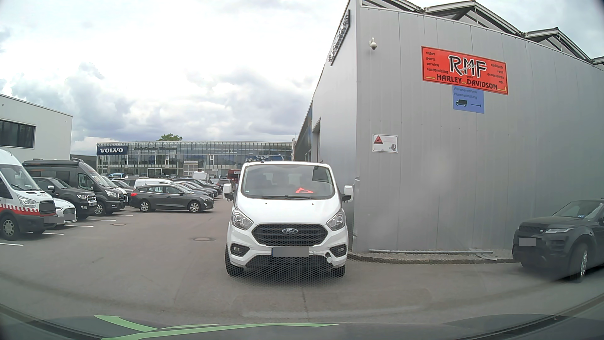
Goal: Follow the waypoints while adhering to traffic rules and regulations
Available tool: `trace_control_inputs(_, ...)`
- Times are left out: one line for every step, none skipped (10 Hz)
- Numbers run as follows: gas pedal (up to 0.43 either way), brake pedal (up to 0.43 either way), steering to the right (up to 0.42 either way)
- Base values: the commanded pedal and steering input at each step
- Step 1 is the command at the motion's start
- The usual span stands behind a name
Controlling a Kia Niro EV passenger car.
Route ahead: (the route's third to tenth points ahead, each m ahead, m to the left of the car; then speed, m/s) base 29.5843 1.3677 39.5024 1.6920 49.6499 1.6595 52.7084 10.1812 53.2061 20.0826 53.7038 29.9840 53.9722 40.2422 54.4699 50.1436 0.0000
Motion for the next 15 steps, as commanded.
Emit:
trace_control_inputs(0.000,0.524,-0.012)
trace_control_inputs(0.000,0.524,-0.012)
trace_control_inputs(0.000,0.524,-0.012)
trace_control_inputs(0.000,0.524,-0.012)
trace_control_inputs(0.000,0.524,-0.012)
trace_control_inputs(0.000,0.524,-0.012)
trace_control_inputs(0.000,0.524,-0.012)
trace_control_inputs(0.000,0.524,-0.012)
trace_control_inputs(0.000,0.524,-0.012)
trace_control_inputs(0.000,0.524,-0.012)
trace_control_inputs(0.000,0.524,-0.012)
trace_control_inputs(0.000,0.524,-0.012)
trace_control_inputs(0.000,0.524,-0.012)
trace_control_inputs(0.000,0.524,-0.012)
trace_control_inputs(0.000,0.524,-0.012)
